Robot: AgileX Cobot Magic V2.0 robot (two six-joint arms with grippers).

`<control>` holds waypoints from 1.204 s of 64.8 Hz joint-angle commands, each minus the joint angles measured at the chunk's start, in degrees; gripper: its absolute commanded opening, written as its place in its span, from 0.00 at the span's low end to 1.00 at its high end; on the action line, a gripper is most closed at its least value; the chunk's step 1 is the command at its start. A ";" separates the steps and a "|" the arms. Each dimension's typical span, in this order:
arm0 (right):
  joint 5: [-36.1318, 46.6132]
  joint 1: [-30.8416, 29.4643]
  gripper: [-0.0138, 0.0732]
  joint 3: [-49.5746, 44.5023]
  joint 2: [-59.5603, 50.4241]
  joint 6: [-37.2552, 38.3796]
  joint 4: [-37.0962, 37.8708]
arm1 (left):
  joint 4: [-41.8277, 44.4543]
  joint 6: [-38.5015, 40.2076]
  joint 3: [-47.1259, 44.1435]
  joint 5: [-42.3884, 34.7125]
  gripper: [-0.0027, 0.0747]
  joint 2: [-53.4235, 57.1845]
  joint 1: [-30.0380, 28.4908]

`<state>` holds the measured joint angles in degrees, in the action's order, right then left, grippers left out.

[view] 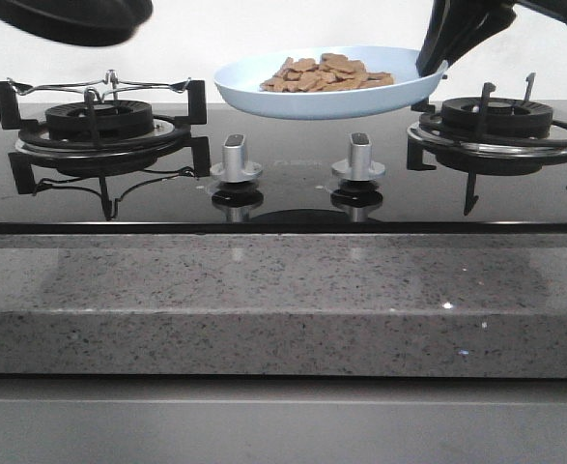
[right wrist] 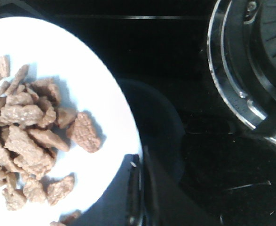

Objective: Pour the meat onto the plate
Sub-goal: 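Return the pan with the left gripper onto its burner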

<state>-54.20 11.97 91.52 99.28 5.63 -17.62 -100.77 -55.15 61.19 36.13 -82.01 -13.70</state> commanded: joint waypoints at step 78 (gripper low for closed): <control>2.78 -0.37 0.08 1.49 -3.32 -0.36 -1.25 | -4.74 4.95 15.93 7.79 0.32 -19.60 -0.07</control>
<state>-54.20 11.97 91.52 99.28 5.63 -17.62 -102.20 -49.81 75.17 41.46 -104.38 -13.70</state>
